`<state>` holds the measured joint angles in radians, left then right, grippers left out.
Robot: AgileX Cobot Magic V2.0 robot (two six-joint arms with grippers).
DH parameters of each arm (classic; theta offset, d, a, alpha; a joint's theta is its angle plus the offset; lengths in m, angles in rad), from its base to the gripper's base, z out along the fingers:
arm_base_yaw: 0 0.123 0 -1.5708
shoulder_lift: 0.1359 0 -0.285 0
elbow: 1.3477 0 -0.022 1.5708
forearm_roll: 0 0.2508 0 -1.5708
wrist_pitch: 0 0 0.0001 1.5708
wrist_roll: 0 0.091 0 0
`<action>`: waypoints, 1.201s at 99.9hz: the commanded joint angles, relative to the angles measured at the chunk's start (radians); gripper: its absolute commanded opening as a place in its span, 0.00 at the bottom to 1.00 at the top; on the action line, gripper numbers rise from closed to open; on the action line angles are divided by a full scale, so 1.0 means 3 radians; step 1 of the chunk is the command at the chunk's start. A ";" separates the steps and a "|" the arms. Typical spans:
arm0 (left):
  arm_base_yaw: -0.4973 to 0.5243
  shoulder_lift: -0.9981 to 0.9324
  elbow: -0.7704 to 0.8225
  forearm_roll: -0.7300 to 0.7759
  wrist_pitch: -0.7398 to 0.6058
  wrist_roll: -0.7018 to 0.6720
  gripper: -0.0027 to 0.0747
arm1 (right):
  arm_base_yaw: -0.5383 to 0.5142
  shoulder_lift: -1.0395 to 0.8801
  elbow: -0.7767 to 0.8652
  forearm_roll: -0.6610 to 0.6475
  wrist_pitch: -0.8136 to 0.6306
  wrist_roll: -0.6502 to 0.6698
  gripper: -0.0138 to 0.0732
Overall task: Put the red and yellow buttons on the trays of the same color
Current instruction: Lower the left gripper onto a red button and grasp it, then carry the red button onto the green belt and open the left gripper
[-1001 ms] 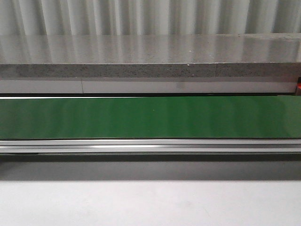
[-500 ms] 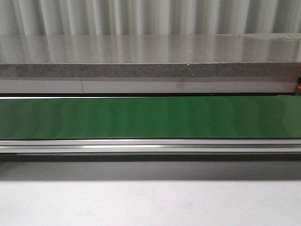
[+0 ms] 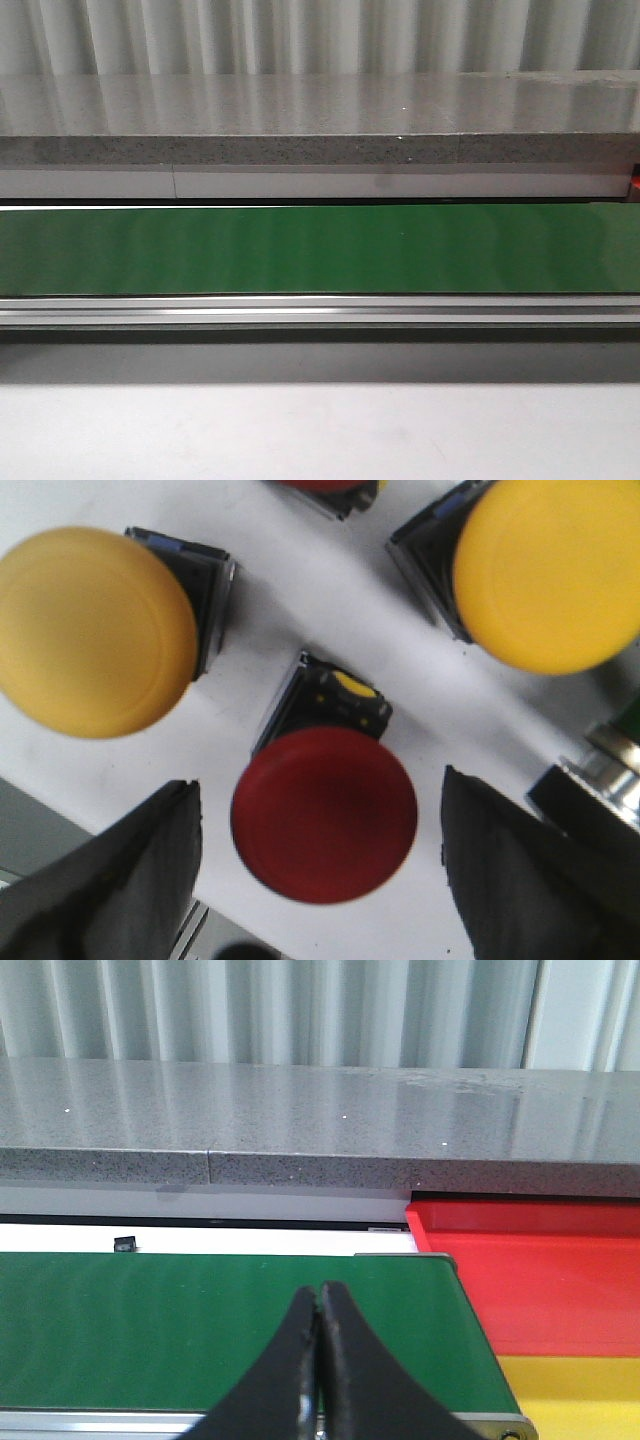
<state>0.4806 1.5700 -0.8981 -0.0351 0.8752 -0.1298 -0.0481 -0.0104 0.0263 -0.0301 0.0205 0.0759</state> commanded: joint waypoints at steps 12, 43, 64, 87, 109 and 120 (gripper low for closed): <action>0.0007 0.0041 -0.0090 -0.0016 -0.0313 -0.0043 0.65 | 0.0009 -0.0036 0.0007 -0.0025 -0.0258 -0.0005 0.08; 0.0007 0.0153 -0.0090 -0.0016 -0.0509 -0.0043 0.56 | 0.0009 -0.0036 0.0007 -0.0025 -0.0258 -0.0005 0.08; 0.0007 0.0153 -0.0090 -0.0016 -0.0536 -0.0043 0.32 | 0.0009 -0.0036 0.0007 -0.0025 -0.0258 -0.0005 0.08; 0.0000 0.0101 -0.0090 -0.0016 -0.0499 -0.0030 0.25 | 0.0009 -0.0036 0.0007 -0.0025 -0.0258 -0.0005 0.08; -0.0102 -0.0307 -0.0090 -0.0022 -0.0368 -0.0030 0.25 | 0.0009 -0.0036 0.0007 -0.0025 -0.0258 -0.0005 0.08; -0.0164 -0.0548 -0.0090 -0.0015 -0.0262 0.0054 0.25 | 0.0009 -0.0036 0.0007 -0.0025 -0.0258 -0.0005 0.08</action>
<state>0.4483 1.4926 -0.8984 -0.0351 0.7860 -0.1279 -0.0481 -0.0104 0.0263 -0.0301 0.0205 0.0759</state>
